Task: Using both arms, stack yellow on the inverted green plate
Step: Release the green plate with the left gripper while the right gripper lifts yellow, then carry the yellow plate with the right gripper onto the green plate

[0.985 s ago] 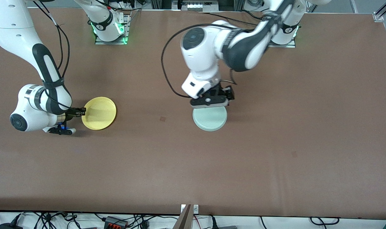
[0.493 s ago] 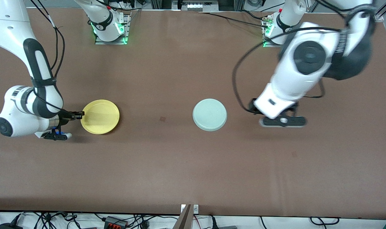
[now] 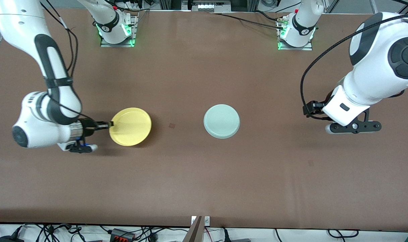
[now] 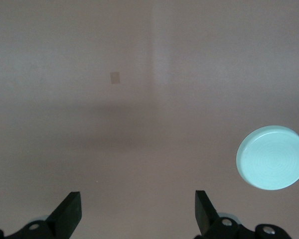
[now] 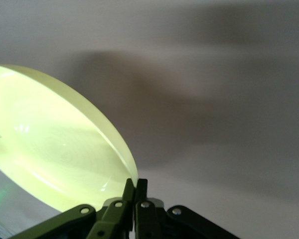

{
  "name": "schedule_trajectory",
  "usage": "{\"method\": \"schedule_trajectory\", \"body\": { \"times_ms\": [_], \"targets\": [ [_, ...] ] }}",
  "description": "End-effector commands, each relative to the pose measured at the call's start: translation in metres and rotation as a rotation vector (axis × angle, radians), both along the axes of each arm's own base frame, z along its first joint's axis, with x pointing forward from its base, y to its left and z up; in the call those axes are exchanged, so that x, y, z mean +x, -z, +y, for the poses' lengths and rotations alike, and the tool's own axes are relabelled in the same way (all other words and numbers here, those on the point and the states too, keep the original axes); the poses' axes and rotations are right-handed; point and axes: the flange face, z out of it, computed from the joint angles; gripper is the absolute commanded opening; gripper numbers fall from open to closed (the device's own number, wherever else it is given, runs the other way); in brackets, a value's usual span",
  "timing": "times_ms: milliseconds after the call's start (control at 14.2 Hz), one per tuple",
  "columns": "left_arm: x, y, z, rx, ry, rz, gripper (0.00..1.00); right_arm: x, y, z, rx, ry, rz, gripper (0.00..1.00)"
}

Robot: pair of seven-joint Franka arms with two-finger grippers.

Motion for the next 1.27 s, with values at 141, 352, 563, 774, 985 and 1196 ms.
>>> {"method": "schedule_trajectory", "body": {
  "times_ms": [141,352,563,774,985,1196],
  "targets": [
    [-0.021,-0.004,0.045,-0.073,0.039,0.045,1.00,-0.005,0.007,0.129,0.006,0.042,-0.007,0.00],
    [-0.059,-0.008,0.098,-0.188,-0.051,0.020,1.00,-0.015,0.003,0.209,-0.010,0.084,-0.004,0.00],
    [-0.083,-0.032,0.124,-0.124,-0.044,-0.069,1.00,-0.037,0.011,0.281,-0.032,0.136,-0.044,0.00],
    [-0.090,-0.039,0.143,-0.120,0.059,-0.063,1.00,-0.057,0.032,0.330,-0.009,0.207,-0.062,0.00],
    [-0.094,-0.043,0.150,-0.123,0.091,-0.052,1.00,-0.079,0.051,0.369,0.006,0.253,-0.072,0.00],
    [-0.091,-0.043,0.151,-0.123,0.086,-0.045,1.00,-0.094,0.056,0.388,-0.006,0.283,-0.066,0.00]
  ]
}}
